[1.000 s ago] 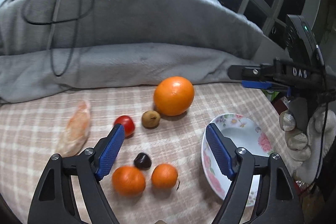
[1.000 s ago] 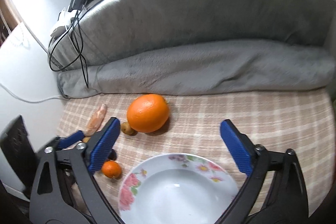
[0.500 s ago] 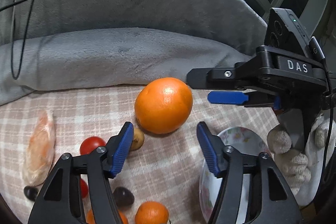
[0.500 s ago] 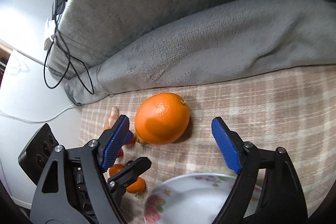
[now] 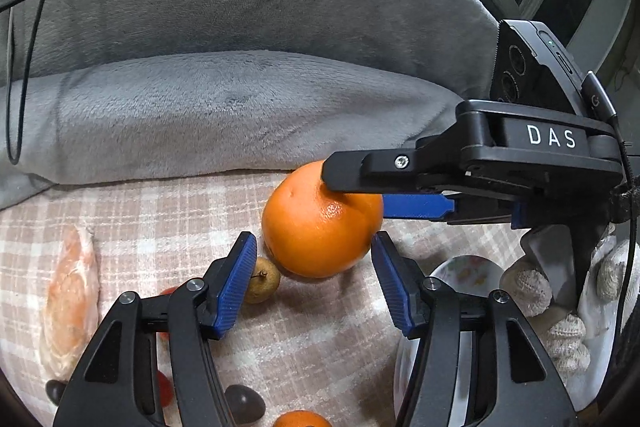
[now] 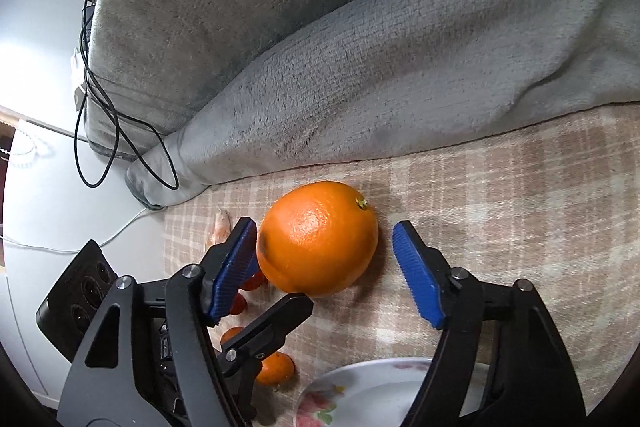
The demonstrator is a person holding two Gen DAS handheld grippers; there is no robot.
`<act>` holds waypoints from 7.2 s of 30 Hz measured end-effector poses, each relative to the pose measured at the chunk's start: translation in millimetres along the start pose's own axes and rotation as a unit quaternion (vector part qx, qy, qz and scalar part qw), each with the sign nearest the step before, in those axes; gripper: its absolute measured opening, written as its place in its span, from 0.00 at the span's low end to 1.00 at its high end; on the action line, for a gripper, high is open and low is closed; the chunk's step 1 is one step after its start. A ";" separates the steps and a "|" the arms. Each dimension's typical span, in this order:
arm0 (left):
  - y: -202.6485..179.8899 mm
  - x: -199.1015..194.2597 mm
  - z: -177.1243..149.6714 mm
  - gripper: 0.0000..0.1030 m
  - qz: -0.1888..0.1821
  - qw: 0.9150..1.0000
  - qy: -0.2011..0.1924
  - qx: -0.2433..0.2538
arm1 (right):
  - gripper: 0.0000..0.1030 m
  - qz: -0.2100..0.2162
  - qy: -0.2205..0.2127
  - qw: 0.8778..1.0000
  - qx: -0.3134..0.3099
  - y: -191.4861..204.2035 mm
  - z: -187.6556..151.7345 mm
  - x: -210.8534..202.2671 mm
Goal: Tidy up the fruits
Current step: 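Close the right gripper on the large orange and lift it, then lower the large orange onto the white plate and open the right gripper, then move the right gripper to a mandarin while the left gripper approaches a brown kiwi, then grasp the mandarin with the right gripper while the left gripper grasps the brown kiwi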
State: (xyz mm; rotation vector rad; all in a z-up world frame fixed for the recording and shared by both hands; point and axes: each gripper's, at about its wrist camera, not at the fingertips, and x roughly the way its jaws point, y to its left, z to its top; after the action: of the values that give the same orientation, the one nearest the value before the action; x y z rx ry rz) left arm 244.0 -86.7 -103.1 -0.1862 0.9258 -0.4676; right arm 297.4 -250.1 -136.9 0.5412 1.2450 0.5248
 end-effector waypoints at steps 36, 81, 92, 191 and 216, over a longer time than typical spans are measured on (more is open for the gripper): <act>-49.6 -43.6 -22.8 0.52 -0.006 0.999 -0.041 0.034 | 0.66 0.000 -0.025 0.999 -0.024 21.5 -39.1 -48.7; -73.6 -127.5 -119.2 0.45 0.011 0.996 -0.077 0.049 | 0.74 -0.134 -0.175 0.962 -0.162 25.4 -146.5 -145.7; -30.0 -155.3 -128.5 0.45 0.072 0.992 -0.101 0.036 | 0.79 -0.140 -0.203 0.930 -0.272 73.3 -163.6 -139.1; 49.1 -86.8 -103.8 0.17 0.190 0.976 -0.036 0.104 | 0.37 -0.143 0.016 0.894 -0.424 125.1 -163.8 12.8; 37.4 -128.0 -107.5 0.20 0.150 0.982 -0.082 0.074 | 0.37 -0.110 -0.046 0.912 -0.393 118.3 -164.0 -40.9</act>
State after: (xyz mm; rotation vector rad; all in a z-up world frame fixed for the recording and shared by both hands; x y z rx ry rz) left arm 103.8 10.6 -87.4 0.0509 0.7381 -0.2353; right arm 119.9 -170.2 -68.7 -0.2528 0.8864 0.7394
